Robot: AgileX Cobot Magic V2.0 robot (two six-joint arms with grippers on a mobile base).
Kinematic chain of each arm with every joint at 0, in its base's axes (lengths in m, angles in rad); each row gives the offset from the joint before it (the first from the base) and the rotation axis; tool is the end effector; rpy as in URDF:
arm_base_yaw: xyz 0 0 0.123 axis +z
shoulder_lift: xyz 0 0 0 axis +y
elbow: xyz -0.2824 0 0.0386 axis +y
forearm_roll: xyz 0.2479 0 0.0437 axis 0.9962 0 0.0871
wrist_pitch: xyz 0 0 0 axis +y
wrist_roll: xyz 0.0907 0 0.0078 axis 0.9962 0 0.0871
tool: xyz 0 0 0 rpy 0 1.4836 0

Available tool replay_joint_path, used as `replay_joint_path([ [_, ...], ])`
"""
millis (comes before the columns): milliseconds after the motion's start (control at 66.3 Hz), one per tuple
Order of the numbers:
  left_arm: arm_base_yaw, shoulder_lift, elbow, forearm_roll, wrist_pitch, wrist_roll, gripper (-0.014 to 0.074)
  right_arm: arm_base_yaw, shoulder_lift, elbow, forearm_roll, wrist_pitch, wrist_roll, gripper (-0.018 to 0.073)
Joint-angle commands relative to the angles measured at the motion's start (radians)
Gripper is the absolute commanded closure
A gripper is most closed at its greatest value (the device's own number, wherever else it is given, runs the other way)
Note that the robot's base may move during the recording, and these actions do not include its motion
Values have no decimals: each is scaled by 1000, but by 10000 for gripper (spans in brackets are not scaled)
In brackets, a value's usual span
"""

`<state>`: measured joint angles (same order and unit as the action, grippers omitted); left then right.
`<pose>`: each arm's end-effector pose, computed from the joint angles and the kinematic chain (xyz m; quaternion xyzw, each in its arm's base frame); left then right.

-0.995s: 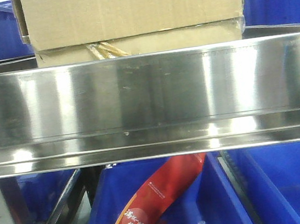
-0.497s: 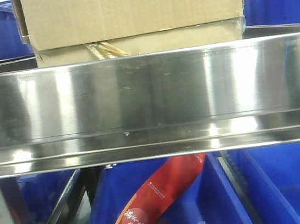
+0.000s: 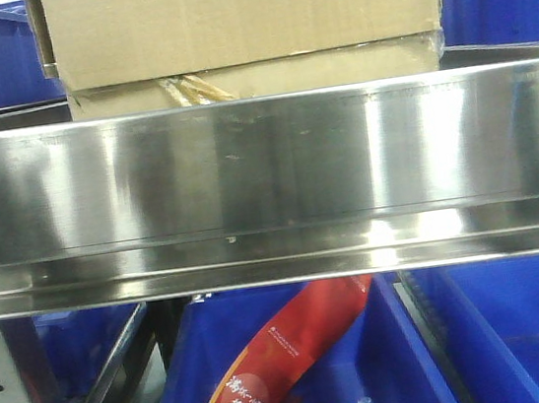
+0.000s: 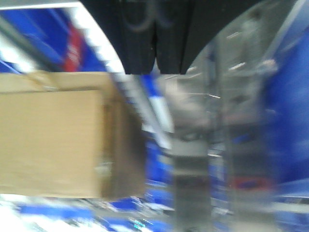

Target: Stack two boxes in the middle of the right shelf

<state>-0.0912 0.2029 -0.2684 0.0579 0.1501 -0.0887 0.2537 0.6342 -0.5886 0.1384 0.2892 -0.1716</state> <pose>0.0665 -0.0053 0.2777 0.0180 0.7059 -0.0403 0.7070 0.1281 0.0369 0.3316 -0.1269 0.7779 0.0814 0.6101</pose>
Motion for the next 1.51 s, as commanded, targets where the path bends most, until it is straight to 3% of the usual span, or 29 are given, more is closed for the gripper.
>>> replay_joint_path([
  [0,60,-80,71,-11,-44,2,708,-1,-8,2,-12,-28,-5,722],
  [241,154,-203,268,-11,-131,2,708,-1,-8,2,-12,-28,-5,722],
  [286,154,-203,268,-11,-180,2,708,-1,-8,2,-12,-28,-5,722],
  [332,154,-203,268,-11,-137,2,708,-1,-8,2,-12,-28,-5,722],
  [1311,154,-203,268,-11,-144,2,708,-1,-15,4,-14,-32,-5,722],
  [1492,154,-203,268,-11,-144,2,708,-53,-88,75,-47,-81,-5,722],
])
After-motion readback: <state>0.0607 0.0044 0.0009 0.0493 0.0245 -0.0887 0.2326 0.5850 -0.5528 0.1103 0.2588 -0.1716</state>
